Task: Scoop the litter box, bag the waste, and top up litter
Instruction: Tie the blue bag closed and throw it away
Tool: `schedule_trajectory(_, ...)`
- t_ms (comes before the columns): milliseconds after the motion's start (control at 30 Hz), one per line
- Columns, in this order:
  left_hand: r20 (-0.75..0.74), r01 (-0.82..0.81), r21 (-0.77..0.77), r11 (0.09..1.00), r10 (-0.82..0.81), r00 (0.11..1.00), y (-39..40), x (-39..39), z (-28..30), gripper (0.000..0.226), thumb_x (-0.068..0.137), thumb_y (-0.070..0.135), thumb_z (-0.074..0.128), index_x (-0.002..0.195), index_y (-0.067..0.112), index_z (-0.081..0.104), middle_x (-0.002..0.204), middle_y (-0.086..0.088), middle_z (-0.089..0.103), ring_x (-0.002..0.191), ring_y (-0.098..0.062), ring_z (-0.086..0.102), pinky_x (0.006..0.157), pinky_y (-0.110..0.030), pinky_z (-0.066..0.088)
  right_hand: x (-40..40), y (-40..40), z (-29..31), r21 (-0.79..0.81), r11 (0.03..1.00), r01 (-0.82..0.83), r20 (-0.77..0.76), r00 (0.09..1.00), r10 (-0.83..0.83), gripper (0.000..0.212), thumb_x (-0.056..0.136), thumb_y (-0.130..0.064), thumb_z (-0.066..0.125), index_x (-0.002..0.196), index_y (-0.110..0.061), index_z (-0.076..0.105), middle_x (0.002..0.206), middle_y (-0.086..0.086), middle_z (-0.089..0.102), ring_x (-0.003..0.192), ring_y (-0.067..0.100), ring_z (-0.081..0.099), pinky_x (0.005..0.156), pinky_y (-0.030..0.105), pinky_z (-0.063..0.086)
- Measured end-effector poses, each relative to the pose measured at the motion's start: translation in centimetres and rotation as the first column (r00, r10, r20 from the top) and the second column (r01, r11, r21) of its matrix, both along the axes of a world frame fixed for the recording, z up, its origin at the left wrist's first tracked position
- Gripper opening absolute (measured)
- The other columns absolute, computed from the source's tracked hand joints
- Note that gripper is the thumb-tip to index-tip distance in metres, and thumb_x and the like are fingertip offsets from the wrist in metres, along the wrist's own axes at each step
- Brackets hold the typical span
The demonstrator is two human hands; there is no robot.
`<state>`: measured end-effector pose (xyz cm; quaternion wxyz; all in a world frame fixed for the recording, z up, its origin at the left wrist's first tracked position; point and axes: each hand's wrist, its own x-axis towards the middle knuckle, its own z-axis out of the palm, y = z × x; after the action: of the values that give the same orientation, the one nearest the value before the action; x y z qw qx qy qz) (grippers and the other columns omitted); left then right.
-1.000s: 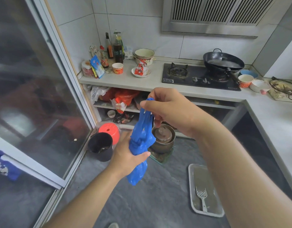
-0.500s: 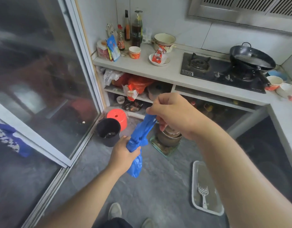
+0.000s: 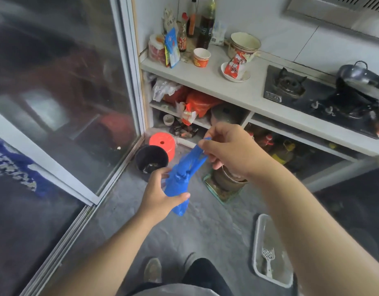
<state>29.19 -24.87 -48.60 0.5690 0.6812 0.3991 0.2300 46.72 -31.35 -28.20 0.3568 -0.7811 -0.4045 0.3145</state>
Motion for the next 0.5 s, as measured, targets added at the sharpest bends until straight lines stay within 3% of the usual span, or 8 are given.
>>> schedule_trajectory(100,-0.032,-0.082,-0.064,0.995,0.08,0.996,2.5,0.5,-0.8,0.067,0.064,0.04,0.084,0.123,0.028,0.055,0.125,0.015,0.059,0.117,0.003,0.055,0.101,-0.025,0.042,1.6,2.5,-2.3,-0.051,0.998,-0.04,0.078,0.996,0.043,0.013,0.092,-0.018,0.066,0.09,-0.006,0.062,0.067,0.008,0.069,0.05,0.015,0.06,0.055,0.037,0.058)
schedule_trajectory(200,-0.117,-0.122,-0.089,0.989,0.111,0.987,5.1,1.5,-1.7,0.034,0.078,0.025,0.08,0.107,0.023,0.063,0.109,0.013,0.068,0.098,0.006,0.063,0.095,-0.028,0.05,3.8,4.8,-5.5,-0.109,0.992,-0.062,0.102,0.992,0.073,0.012,0.09,-0.019,0.066,0.089,-0.007,0.063,0.075,0.014,0.07,0.057,0.02,0.065,0.058,0.042,0.059)
schedule_trajectory(300,-0.234,-0.106,-0.077,0.991,0.086,0.968,8.1,2.7,-2.4,0.017,0.085,0.02,0.074,0.1,0.023,0.067,0.099,0.01,0.072,0.09,0.004,0.065,0.088,-0.023,0.05,6.4,7.3,-8.7,-0.135,0.989,-0.063,0.014,0.998,0.065,0.01,0.089,-0.015,0.066,0.087,-0.006,0.064,0.076,0.016,0.07,0.059,0.018,0.065,0.056,0.037,0.057)
schedule_trajectory(500,-0.467,-0.016,-0.017,1.0,0.006,0.884,13.8,6.1,-1.8,0.017,0.089,0.028,0.068,0.105,0.023,0.067,0.101,0.015,0.069,0.094,0.002,0.064,0.091,-0.023,0.051,12.3,12.0,-15.1,-0.247,0.967,-0.06,-0.175,0.984,0.016,0.007,0.087,-0.014,0.064,0.086,-0.008,0.066,0.066,0.009,0.069,0.061,0.028,0.066,0.059,0.044,0.06)
